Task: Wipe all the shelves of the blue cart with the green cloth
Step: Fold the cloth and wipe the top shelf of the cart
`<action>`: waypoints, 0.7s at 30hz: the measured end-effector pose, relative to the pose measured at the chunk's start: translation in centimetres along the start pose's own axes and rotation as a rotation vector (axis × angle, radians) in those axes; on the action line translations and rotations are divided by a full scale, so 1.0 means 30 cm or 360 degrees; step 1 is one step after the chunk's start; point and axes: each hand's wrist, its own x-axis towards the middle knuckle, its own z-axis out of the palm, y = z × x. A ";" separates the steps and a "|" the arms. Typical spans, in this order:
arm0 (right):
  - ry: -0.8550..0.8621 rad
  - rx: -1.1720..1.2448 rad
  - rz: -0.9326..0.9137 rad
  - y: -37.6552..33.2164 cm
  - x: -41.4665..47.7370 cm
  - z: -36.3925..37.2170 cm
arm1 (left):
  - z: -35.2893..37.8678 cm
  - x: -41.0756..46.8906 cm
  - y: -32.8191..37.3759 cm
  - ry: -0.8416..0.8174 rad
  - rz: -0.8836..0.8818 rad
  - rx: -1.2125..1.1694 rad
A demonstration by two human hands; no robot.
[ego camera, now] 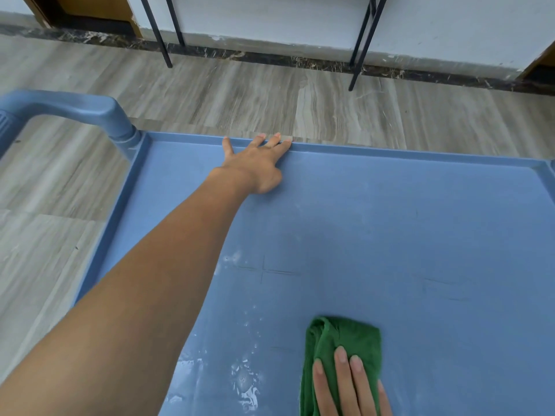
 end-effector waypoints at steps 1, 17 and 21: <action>-0.0017 0.0061 0.0011 -0.004 0.017 0.007 | -0.009 0.002 -0.011 0.0021 -0.0028 -0.0035; -0.0571 0.0653 0.0059 -0.081 0.908 0.223 | -0.050 -0.013 -0.032 0.0040 -0.0016 -0.0120; -0.0584 0.0680 0.0100 -0.095 1.003 0.262 | -0.045 -0.016 -0.073 -0.0001 0.0026 -0.0069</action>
